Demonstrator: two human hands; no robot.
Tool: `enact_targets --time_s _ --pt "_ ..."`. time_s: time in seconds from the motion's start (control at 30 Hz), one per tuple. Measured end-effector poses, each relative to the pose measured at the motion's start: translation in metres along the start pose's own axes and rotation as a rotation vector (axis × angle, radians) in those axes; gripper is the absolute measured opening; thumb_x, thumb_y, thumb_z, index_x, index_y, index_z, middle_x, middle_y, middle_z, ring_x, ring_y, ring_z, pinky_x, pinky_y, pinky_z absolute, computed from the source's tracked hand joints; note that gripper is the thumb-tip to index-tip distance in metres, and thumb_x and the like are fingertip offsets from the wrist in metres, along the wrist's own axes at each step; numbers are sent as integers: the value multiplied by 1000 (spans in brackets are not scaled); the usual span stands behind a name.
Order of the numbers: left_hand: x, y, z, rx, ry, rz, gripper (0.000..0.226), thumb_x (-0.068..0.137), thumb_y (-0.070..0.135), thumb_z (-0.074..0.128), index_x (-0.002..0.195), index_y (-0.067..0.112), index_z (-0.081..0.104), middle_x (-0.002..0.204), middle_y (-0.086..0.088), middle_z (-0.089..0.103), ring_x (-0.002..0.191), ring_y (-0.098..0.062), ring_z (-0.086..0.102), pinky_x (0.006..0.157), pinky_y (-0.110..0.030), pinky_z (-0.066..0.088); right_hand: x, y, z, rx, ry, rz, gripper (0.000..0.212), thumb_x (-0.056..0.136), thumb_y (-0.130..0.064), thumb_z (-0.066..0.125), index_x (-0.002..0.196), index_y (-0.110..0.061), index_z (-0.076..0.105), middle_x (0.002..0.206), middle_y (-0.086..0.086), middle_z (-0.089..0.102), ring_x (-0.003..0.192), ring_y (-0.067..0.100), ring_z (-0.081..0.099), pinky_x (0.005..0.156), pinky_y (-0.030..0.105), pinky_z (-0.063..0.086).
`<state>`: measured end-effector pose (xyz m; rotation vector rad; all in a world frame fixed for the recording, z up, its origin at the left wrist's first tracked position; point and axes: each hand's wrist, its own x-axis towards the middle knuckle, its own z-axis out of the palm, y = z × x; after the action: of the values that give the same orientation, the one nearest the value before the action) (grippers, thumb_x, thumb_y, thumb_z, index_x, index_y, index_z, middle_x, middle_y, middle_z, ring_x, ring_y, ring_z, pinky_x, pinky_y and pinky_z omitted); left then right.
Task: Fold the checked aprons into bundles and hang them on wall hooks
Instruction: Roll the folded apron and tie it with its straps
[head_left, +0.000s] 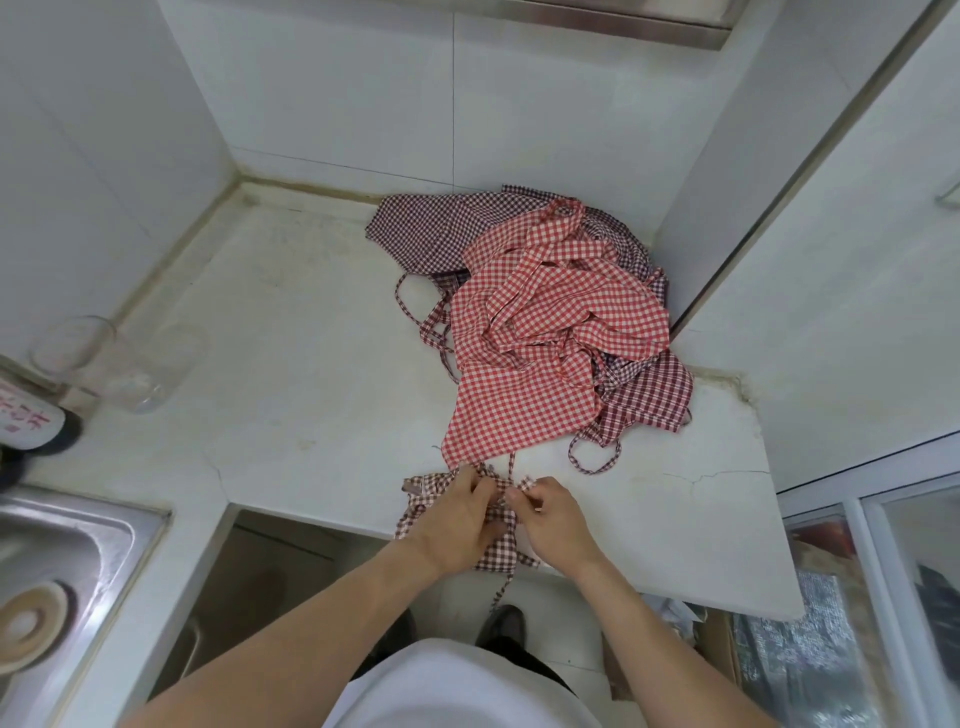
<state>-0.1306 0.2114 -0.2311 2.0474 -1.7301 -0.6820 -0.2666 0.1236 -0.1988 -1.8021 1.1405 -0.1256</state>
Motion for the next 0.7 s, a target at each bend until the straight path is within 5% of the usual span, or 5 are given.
enact_targets --time_s 0.23,0.37,0.6,0.7 --pt "1 -2 13 -32 51 44 26 90 24 68 105 6 58 120 -10 48 97 -22 53 91 -34 47 -17 8 4 -36 86 -24 46 100 -23 56 56 -25 42 54 -9 44 50 4 46 52 19 34" --pt "2 0 8 -83 96 46 21 88 19 71 93 3 59 105 -9 50 87 -19 50 79 -31 46 -17 2 9 -135 149 -83 47 100 -21 55 57 -31 39 53 -12 45 49 3 44 51 14 35" --pt "1 -4 -8 -139 -23 87 21 82 13 73 99 7 61 105 3 45 87 -8 45 75 -5 36 -8 11 14 -4 185 -13 50 97 -21 62 52 -22 41 48 -8 42 43 6 40 48 16 36" --pt "2 1 -7 -114 41 54 16 79 8 71 92 6 62 100 -2 51 83 -10 47 72 -18 43 -5 11 19 89 206 41 52 93 -20 67 47 -21 41 44 -7 40 43 5 42 47 16 35"
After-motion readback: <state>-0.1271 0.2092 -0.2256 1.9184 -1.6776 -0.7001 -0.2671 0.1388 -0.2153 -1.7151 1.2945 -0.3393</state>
